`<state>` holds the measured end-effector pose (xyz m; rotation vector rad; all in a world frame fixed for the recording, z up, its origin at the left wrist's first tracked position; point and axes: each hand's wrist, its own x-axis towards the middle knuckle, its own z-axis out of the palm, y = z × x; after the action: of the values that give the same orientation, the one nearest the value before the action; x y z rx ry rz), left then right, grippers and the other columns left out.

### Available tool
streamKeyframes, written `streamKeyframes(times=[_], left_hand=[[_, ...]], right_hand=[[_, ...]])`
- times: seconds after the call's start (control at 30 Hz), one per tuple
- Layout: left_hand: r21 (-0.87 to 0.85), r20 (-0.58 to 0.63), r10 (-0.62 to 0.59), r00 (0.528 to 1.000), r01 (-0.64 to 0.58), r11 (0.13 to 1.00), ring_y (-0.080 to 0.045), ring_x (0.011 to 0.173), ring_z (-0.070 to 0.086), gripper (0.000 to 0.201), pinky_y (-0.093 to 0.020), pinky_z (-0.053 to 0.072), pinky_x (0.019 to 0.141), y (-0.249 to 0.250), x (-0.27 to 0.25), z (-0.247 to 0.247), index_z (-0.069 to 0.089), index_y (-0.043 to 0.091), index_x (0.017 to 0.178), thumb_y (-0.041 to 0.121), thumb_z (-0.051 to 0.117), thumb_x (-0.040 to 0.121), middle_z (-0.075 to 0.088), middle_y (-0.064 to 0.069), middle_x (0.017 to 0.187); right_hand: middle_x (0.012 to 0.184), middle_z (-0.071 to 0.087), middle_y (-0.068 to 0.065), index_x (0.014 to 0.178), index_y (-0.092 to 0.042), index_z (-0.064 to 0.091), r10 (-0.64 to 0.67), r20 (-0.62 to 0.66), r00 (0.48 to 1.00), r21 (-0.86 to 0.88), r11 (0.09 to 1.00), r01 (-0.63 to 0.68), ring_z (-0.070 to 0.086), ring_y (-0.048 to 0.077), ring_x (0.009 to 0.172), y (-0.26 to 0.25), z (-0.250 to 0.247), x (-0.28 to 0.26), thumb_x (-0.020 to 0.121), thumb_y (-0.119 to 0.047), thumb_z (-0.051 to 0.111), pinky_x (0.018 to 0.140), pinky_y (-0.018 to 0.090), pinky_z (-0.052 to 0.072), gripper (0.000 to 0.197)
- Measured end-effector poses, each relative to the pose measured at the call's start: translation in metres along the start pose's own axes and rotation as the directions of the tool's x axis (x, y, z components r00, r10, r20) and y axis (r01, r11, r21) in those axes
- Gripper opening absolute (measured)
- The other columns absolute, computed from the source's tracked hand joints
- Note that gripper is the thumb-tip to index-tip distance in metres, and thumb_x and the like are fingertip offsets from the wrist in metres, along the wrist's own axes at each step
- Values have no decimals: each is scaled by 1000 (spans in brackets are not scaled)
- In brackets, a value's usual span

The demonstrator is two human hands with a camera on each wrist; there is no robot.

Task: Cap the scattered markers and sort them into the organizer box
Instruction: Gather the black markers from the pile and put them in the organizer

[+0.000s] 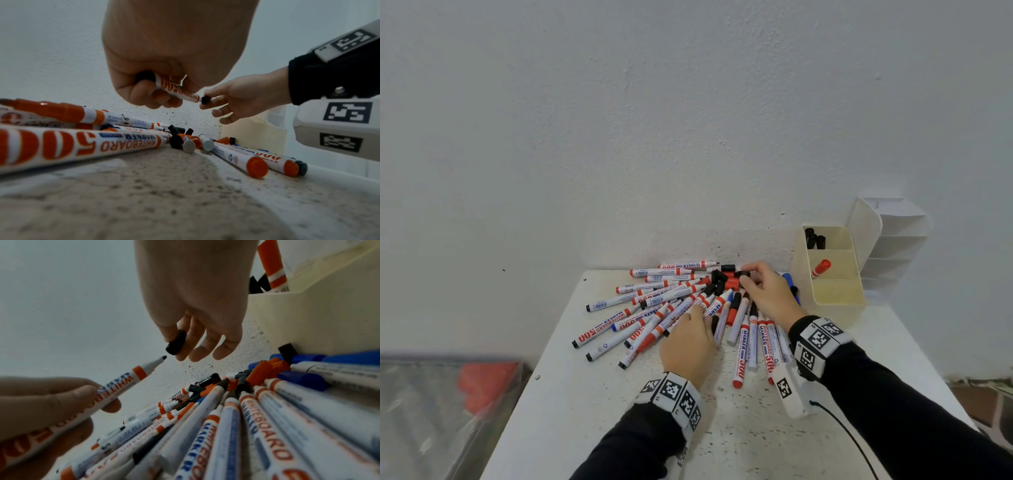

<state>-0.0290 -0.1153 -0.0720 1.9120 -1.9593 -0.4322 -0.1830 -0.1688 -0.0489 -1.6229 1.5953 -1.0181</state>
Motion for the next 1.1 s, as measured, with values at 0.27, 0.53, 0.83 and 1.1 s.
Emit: streamKeyframes(times=[0.27, 0.53, 0.83, 1.1], left_hand=[[8, 7, 39, 999, -39, 999, -16, 84, 56, 32, -29, 47, 68, 4, -5, -4, 44, 17, 115, 34, 21, 101, 57, 2, 95], [-8, 93, 131, 987, -131, 991, -17, 81, 56, 40, -25, 42, 62, 20, -11, -6, 51, 16, 109, 43, 23, 100, 62, -2, 92], [-555, 477, 118, 871, 194, 809, -7, 35, 25, 41, -17, 22, 35, 31, -7, -21, 44, 15, 82, 49, 27, 98, 35, 5, 57], [-608, 130, 95, 987, 3, 794, -6, 63, 48, 48, -18, 35, 58, 41, 12, -4, 56, 15, 82, 41, 20, 100, 55, 1, 74]], right_hand=[[80, 60, -2, 100, -16, 52, 81, 113, 990, 69, 994, -89, 54, 5, 65, -1, 9, -6, 96, -30, 46, 58, 16, 40, 16], [54, 39, 1, 56, -17, 42, 200, 93, 975, -26, 980, -198, 37, 15, 50, 3, 7, -8, 97, -29, 35, 52, 27, 31, 43], [43, 37, -9, 56, -20, 41, 104, 93, 990, 218, 968, -122, 34, 4, 38, -3, -4, -26, 100, -26, 33, 46, 22, 30, 45], [67, 53, -4, 83, -11, 55, -220, -159, 963, -19, 975, 220, 51, 4, 56, -49, -35, -12, 92, -31, 54, 54, 10, 42, 21]])
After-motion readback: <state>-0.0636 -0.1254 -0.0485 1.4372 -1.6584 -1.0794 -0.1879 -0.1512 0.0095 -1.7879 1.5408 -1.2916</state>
